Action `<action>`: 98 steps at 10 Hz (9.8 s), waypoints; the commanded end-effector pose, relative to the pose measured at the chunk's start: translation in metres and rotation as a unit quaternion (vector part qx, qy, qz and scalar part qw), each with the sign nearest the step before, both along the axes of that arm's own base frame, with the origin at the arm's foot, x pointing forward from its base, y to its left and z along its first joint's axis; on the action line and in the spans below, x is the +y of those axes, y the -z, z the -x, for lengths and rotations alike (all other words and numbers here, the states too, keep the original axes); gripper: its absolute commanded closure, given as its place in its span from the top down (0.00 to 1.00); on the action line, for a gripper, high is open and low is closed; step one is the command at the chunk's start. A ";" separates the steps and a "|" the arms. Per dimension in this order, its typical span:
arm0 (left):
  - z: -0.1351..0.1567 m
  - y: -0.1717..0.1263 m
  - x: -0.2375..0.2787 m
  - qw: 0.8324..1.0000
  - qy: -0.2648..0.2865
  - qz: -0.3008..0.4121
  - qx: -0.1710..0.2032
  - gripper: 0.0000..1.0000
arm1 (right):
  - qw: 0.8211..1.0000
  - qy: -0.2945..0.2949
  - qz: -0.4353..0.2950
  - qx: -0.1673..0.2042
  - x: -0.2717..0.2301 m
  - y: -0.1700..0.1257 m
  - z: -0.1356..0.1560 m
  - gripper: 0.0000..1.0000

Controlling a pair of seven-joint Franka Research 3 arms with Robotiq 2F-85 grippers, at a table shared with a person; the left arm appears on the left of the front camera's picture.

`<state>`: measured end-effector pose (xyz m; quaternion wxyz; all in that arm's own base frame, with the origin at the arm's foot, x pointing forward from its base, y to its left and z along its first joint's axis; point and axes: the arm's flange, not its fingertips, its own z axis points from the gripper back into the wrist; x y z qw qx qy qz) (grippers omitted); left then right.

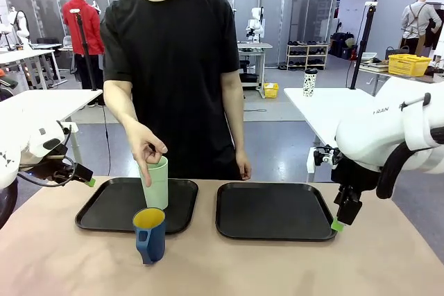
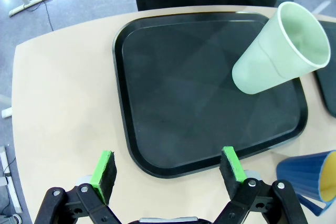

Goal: Sort and store the cups by type.
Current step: Pick up the Handle plastic cup and place it into the empty Flat Tray.

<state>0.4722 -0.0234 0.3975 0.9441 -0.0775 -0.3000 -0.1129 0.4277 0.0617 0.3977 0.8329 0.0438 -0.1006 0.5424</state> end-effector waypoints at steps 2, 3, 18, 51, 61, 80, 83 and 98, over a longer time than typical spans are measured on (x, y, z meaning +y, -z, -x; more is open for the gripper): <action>0.000 -0.002 0.000 1.000 -0.001 0.000 -0.002 1.00 | 1.000 -0.005 -0.002 -0.003 -0.002 0.002 0.000 1.00; 0.000 -0.002 0.000 1.000 -0.001 0.000 -0.002 1.00 | 1.000 -0.005 -0.002 -0.003 -0.002 0.002 0.000 1.00; 0.083 0.003 -0.003 0.767 0.551 -0.328 0.027 1.00 | 1.000 -0.005 -0.002 -0.003 -0.002 0.002 0.000 1.00; 0.051 0.093 -0.046 0.753 0.593 0.115 -0.262 1.00 | 1.000 -0.005 -0.002 -0.003 -0.002 0.002 0.000 1.00; 0.006 0.141 -0.040 0.722 0.613 0.189 -0.259 1.00 | 1.000 -0.005 -0.002 -0.003 -0.002 0.002 0.000 1.00; -0.014 0.159 -0.104 0.686 0.643 0.244 -0.238 1.00 | 1.000 -0.005 -0.002 -0.003 -0.002 0.002 0.000 1.00; -0.018 0.163 -0.120 0.678 0.652 0.251 -0.231 1.00 | 1.000 -0.005 -0.002 -0.003 -0.002 0.002 0.000 1.00; -0.014 0.167 -0.130 0.672 0.658 0.258 -0.223 0.47 | 1.000 -0.005 -0.002 -0.003 -0.002 0.002 0.000 1.00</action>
